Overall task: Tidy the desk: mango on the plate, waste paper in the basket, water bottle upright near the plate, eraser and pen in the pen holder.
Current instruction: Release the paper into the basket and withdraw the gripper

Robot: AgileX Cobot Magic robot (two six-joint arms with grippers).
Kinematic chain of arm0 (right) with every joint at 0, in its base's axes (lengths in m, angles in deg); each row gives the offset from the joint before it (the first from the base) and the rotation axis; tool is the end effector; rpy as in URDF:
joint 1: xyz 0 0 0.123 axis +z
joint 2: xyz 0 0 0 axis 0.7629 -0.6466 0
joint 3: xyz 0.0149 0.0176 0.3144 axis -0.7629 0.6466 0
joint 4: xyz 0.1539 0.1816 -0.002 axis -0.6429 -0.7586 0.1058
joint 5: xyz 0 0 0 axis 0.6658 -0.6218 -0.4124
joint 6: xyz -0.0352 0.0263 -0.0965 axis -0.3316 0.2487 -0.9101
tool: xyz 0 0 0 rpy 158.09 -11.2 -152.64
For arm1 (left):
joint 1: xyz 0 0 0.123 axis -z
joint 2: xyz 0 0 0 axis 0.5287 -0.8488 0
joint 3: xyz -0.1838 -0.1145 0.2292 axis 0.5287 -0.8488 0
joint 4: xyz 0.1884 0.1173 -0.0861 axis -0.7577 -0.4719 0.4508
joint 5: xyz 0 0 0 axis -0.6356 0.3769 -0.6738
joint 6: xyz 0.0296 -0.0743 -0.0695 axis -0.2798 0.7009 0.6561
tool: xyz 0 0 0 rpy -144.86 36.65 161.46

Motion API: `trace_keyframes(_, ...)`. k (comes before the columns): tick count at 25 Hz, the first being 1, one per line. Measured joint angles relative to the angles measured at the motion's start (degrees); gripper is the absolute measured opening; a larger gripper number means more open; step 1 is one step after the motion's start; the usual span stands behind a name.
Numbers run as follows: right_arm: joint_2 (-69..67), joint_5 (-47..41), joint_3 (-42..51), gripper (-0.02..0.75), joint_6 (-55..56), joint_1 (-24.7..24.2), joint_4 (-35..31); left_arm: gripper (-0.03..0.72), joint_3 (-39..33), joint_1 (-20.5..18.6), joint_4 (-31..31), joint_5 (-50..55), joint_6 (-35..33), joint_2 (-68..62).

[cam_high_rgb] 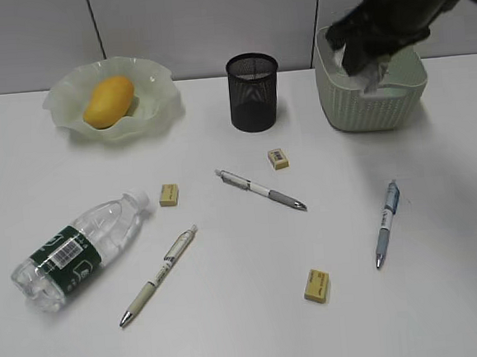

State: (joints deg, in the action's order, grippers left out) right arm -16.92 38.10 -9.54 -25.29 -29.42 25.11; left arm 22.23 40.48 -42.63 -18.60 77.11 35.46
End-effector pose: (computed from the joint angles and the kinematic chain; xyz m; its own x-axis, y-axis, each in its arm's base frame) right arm 0.3758 0.1381 0.2915 -0.8005 -0.3589 -0.4800 -0.3911 0.9197 -0.0352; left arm -0.0281 -0.0063 0.2726 -0.5013 0.0555 -0.8635 0.2215 0.9729 -0.0660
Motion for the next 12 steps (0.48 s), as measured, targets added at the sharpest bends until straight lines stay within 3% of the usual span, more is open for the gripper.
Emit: trace_keyframes(12,-18.9,1.8,-26.1,0.295,3.0,-9.8,2.4,0.526,0.0,0.0,0.0,0.0,0.0,0.0)
